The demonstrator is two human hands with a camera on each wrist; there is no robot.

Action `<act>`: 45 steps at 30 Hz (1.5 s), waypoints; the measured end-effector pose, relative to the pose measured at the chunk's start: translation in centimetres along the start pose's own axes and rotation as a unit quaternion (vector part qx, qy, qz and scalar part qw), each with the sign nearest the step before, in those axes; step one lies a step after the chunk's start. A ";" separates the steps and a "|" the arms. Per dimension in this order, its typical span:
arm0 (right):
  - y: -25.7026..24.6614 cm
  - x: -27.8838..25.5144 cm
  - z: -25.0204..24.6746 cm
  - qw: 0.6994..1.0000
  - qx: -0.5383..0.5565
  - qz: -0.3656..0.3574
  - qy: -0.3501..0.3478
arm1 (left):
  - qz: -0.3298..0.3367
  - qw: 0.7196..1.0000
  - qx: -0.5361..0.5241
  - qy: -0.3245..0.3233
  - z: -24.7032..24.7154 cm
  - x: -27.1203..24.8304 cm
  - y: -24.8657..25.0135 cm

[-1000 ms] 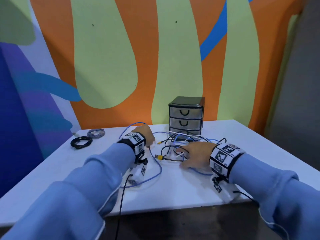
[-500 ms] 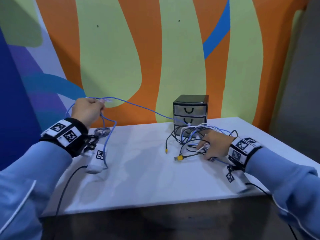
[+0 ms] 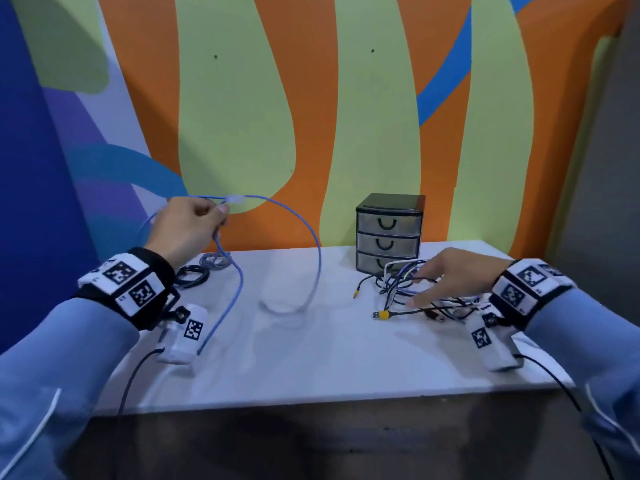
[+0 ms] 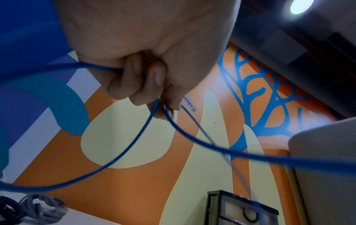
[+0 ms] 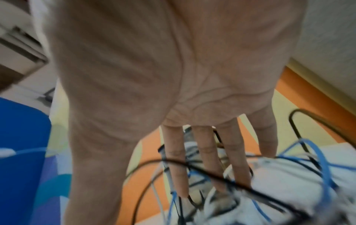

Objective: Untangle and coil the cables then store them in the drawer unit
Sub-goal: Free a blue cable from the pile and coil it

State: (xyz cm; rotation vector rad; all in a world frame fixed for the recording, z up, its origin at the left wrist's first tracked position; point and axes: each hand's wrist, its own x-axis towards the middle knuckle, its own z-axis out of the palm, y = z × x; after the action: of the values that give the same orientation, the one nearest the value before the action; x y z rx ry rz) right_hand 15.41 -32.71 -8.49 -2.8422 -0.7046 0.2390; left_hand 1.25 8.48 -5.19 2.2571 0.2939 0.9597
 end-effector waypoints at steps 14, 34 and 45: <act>-10.2 -2.1 1.9 0.815 0.564 -0.127 -0.038 | 0.115 0.985 0.007 -0.132 2.4 -3.6 5.2; -10.5 -6.4 0.7 0.664 0.726 -0.174 -0.042 | 0.127 0.966 0.077 -0.212 2.3 -7.7 5.1; -11.3 -8.5 0.7 0.572 0.780 -0.252 0.005 | -0.066 0.930 -0.273 -0.239 7.0 -13.9 7.9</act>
State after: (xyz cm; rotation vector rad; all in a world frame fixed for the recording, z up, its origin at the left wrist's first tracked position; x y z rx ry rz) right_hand 2.88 -26.82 -5.59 -0.8734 -0.6680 0.4278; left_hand -4.01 -6.93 -11.40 1.8422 -0.0400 0.3340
